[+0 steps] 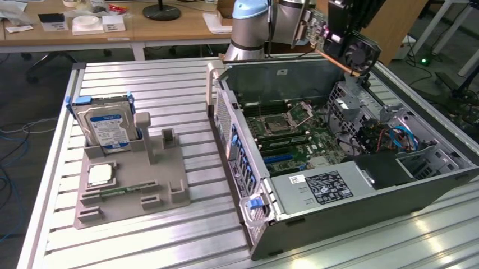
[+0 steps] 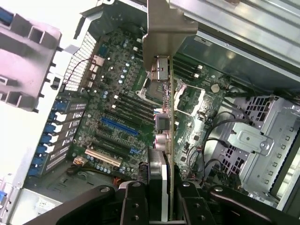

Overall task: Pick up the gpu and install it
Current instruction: 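Insert the gpu into the slot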

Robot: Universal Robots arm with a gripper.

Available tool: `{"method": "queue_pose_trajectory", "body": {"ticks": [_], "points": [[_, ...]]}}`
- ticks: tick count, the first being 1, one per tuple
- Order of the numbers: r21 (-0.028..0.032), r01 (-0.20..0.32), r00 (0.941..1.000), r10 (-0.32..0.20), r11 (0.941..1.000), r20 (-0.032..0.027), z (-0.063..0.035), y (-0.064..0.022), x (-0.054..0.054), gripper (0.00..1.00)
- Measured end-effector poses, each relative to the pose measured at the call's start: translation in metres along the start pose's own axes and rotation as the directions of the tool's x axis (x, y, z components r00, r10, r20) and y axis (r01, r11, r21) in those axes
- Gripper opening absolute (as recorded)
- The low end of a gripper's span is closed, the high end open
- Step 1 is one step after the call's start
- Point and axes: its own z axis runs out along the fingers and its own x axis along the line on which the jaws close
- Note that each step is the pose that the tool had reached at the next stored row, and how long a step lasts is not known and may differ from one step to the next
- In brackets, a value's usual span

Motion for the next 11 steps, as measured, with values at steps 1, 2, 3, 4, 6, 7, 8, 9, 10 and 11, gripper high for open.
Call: {"method": "queue_pose_trajectory", "body": {"ticks": [1,2,3,4,6,7,8,9,10,11], "points": [[-0.0001,0.011,0.9999,-0.011,0.9999,-0.0001,0.0000,0.0000,0.0000,0.28],[-0.0001,0.021,0.9998,-0.021,0.9998,-0.0002,0.0000,-0.0001,0.0000,0.28],[-0.0001,0.033,0.9994,-0.033,0.9994,-0.0003,0.0000,-0.0001,0.0000,0.28],[-0.0003,0.047,0.9989,-0.047,0.9989,-0.0004,0.0000,-0.0001,0.0000,0.28],[-0.0005,0.076,0.9971,-0.076,0.9971,-0.0006,0.0000,-0.0001,0.0000,0.28],[-0.0006,0.090,0.9959,-0.090,0.9959,-0.0008,0.0000,-0.0001,0.0000,0.28],[-0.0007,0.106,0.9944,-0.106,0.9944,-0.0009,0.0000,-0.0001,0.0001,0.28],[-0.0008,0.122,0.9925,-0.122,0.9925,-0.0010,0.0000,-0.0001,0.0000,0.28],[-0.0009,0.137,0.9905,-0.137,0.9905,-0.0012,0.0000,-0.0001,0.0000,0.28],[-0.0009,0.153,0.9882,-0.153,0.9882,-0.0013,0.0000,-0.0001,0.0000,0.28]]}}
